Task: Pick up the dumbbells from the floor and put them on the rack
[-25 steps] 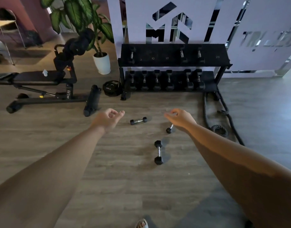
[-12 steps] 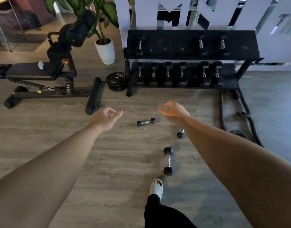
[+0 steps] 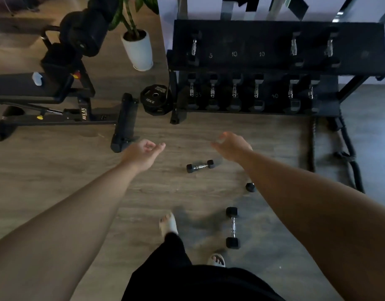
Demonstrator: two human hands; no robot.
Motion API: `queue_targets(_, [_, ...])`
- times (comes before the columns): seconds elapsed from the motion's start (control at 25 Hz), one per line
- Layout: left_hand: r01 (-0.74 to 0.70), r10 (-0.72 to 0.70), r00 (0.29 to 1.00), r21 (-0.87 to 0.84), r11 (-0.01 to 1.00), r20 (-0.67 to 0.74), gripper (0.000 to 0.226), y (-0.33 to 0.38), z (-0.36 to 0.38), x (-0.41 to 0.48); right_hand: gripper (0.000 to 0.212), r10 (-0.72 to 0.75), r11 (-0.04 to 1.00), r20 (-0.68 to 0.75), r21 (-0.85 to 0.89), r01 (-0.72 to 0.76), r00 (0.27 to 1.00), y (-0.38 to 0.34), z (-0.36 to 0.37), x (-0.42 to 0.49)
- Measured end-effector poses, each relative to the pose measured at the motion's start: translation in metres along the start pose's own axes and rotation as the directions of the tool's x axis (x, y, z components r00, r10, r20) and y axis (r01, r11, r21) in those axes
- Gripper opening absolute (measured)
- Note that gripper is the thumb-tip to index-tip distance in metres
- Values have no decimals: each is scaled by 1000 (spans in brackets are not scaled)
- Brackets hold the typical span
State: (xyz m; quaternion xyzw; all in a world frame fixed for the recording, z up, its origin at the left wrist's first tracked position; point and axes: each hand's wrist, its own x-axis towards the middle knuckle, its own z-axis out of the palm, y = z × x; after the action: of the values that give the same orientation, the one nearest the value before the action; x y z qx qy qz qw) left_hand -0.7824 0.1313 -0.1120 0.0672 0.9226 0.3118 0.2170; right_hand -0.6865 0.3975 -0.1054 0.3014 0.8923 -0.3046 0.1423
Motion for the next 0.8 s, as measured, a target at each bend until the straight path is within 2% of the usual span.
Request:
queue_targets(0.2, [-30, 34, 992, -31, 999, 120, 54, 5, 8, 126, 57, 76, 997, -3, -17, -76, 997, -32, 13, 99])
queue_targets(0.48, [53, -53, 967, 8, 999, 249, 56, -13, 11, 259, 60, 206, 978, 61, 23, -208, 977, -51, 37, 221])
queue_targets(0.64, [117, -110, 954, -9, 993, 281, 53, -22, 40, 309, 60, 208, 978, 110, -32, -205, 972, -43, 52, 289])
queue_targets(0.8, [198, -184, 937, -15, 980, 297, 53, -40, 100, 361, 57, 218, 976, 171, -45, -213, 961, -18, 87, 367])
